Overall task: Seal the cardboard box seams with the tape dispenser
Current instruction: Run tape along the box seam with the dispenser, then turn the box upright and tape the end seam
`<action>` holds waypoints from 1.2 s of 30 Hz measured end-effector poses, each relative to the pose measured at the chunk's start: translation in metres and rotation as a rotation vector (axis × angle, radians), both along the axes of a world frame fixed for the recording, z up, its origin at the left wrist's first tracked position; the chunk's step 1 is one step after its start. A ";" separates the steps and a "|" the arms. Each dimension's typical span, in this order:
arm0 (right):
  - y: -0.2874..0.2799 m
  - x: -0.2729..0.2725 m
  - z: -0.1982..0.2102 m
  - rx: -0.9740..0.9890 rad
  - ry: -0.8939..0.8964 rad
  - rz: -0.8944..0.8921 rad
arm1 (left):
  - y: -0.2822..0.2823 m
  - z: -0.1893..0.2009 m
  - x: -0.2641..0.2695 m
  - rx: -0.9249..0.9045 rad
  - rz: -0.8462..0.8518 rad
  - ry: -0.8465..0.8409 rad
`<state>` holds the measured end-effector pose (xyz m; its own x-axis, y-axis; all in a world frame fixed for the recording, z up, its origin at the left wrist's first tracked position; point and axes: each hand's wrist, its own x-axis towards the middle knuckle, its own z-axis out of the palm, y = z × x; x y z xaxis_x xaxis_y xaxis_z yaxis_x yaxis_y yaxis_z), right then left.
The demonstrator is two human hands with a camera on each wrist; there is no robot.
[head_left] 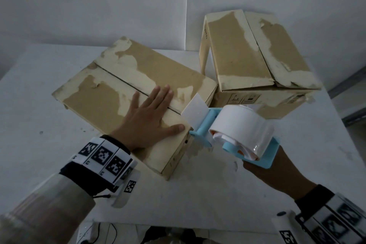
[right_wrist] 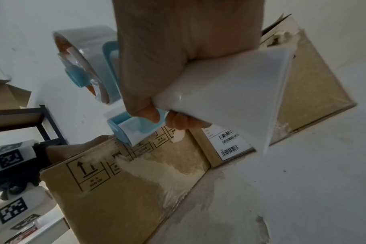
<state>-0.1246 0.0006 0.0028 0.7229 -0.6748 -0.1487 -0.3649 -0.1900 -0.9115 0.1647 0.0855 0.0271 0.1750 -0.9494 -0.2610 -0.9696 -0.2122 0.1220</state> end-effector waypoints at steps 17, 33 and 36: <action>-0.008 -0.078 -0.046 -0.457 0.614 -0.146 | -0.001 0.005 -0.005 0.006 0.043 -0.008; -0.015 -0.095 -0.086 -0.387 0.791 -0.210 | -0.016 0.003 -0.036 0.008 0.107 -0.030; -0.019 -0.099 -0.070 -0.388 0.910 -0.174 | -0.015 0.004 -0.030 -0.004 0.058 0.059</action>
